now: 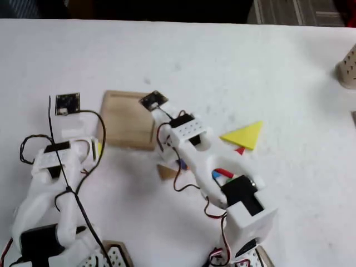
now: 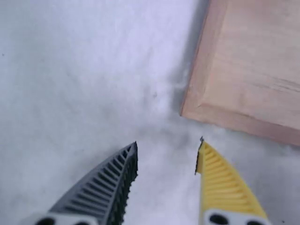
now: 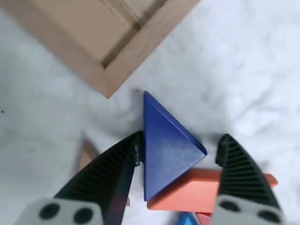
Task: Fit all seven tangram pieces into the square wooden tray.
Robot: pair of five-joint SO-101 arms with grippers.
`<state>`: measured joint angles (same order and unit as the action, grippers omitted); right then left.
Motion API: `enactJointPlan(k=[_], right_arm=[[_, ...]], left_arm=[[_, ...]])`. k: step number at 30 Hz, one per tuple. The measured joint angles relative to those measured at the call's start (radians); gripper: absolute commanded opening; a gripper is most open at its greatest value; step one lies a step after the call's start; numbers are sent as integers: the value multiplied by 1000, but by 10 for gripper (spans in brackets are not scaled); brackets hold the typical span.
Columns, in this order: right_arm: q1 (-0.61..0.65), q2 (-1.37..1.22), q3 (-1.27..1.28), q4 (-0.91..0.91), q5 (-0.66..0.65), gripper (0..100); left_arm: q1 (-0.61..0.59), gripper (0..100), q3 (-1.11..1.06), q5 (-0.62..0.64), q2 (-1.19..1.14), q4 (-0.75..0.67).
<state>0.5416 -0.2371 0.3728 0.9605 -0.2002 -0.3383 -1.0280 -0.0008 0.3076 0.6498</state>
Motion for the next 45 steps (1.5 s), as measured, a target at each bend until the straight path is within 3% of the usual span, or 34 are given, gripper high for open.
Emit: enactJointPlan(k=[15, 22, 32, 37, 45], right_arm=[[-8, 14, 0, 5, 29, 190], [-77, 126, 23, 77, 31, 191], [-75, 147, 109, 17, 31, 224], [-74, 147, 110, 9, 152, 268], [6, 147, 110, 6, 169, 262]], left_arm=[[0, 230, 0, 0, 0, 0], [0, 230, 0, 0, 0, 0], [0, 230, 0, 0, 0, 0], [0, 230, 0, 0, 0, 0], [0, 230, 0, 0, 0, 0]])
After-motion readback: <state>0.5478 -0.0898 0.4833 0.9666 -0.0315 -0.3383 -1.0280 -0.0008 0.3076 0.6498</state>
